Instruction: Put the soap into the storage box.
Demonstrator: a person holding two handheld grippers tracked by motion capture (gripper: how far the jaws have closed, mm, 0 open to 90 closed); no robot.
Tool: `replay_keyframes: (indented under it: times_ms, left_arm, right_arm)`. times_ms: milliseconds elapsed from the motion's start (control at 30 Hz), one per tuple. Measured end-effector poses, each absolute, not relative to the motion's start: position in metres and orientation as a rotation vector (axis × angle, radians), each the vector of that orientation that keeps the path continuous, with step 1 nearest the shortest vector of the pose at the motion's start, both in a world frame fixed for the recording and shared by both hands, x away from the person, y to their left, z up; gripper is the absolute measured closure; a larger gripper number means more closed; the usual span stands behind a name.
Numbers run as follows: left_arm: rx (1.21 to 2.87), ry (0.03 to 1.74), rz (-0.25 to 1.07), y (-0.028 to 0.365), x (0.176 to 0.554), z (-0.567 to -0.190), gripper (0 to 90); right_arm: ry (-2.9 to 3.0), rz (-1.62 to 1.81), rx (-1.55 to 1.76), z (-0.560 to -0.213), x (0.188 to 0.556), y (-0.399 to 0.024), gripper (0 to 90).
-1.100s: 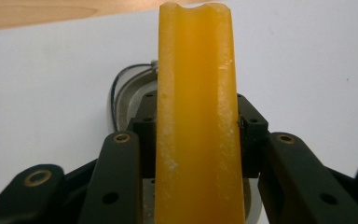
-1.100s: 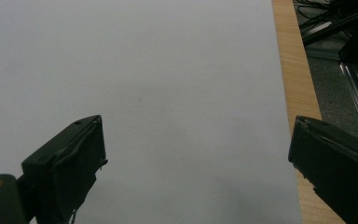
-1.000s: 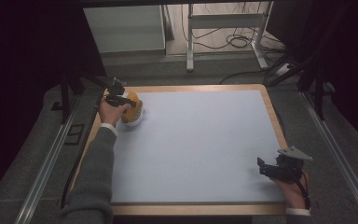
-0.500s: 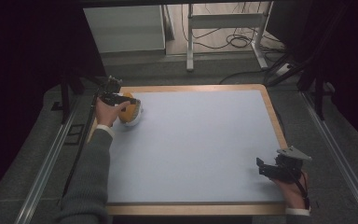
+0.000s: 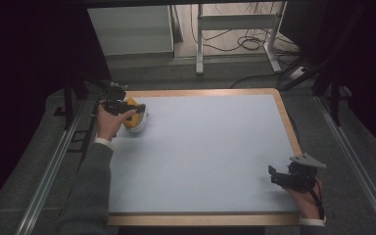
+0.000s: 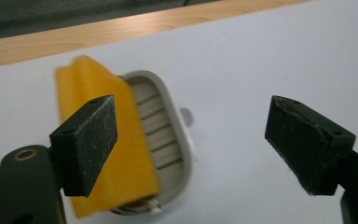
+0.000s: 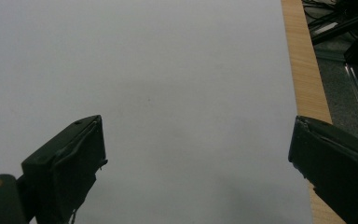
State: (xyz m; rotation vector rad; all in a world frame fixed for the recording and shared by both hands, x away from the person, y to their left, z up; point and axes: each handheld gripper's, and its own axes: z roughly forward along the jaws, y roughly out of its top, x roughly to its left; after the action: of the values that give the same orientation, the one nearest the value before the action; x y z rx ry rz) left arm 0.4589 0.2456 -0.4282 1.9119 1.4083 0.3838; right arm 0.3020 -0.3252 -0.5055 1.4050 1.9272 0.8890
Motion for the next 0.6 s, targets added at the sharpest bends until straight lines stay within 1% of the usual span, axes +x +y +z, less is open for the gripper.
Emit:
replay_keyframes:
  times_ms: [100, 133, 267, 300, 367, 400, 433, 467, 567, 600]
  left_arm:
    - [1.940, 1.381, 0.387, 0.241, 0.451, -0.430, 18.0]
    - [1.956, 1.353, 0.386, 0.237, 0.442, -0.434, 18.3]
    - [1.954, 1.317, 0.368, 0.233, 0.428, -0.441, 19.2]
    - [1.945, 1.288, 0.364, 0.230, 0.417, -0.446, 20.0]
    - [1.945, 1.246, 0.325, 0.226, 0.407, -0.450, 20.3]
    - [1.945, 1.246, 0.325, 0.226, 0.407, -0.450, 20.3]
    - [1.950, 1.215, 0.308, 0.222, 0.397, -0.455, 20.3]
    - [1.950, 1.215, 0.308, 0.222, 0.397, -0.455, 20.5]
    - [1.979, 1.162, 0.279, 0.213, 0.380, -0.466, 21.3]
    - [1.979, 1.162, 0.279, 0.213, 0.380, -0.466, 21.9]
  right_arm:
    - [1.927, 0.892, 1.404, -0.505, 0.302, -0.325, 3.9]
    - [1.930, 0.890, 1.401, -0.505, 0.302, -0.325, 3.9]
    - [1.928, 0.891, 1.400, -0.505, 0.302, -0.325, 3.9]
    - [1.928, 0.891, 1.401, -0.505, 0.302, -0.325, 3.9]
    - [1.928, 0.891, 1.401, -0.505, 0.302, -0.325, 3.9]
    - [1.927, 0.891, 1.403, -0.505, 0.302, -0.325, 3.9]
    - [1.927, 0.890, 1.403, -0.505, 0.302, -0.325, 3.9]
    - [1.927, 0.892, 1.403, -0.505, 0.302, -0.324, 3.9]
    - [1.929, 0.891, 1.401, -0.505, 0.302, -0.324, 3.9]
    - [1.929, 0.891, 1.401, -0.505, 0.302, -0.324, 3.9]
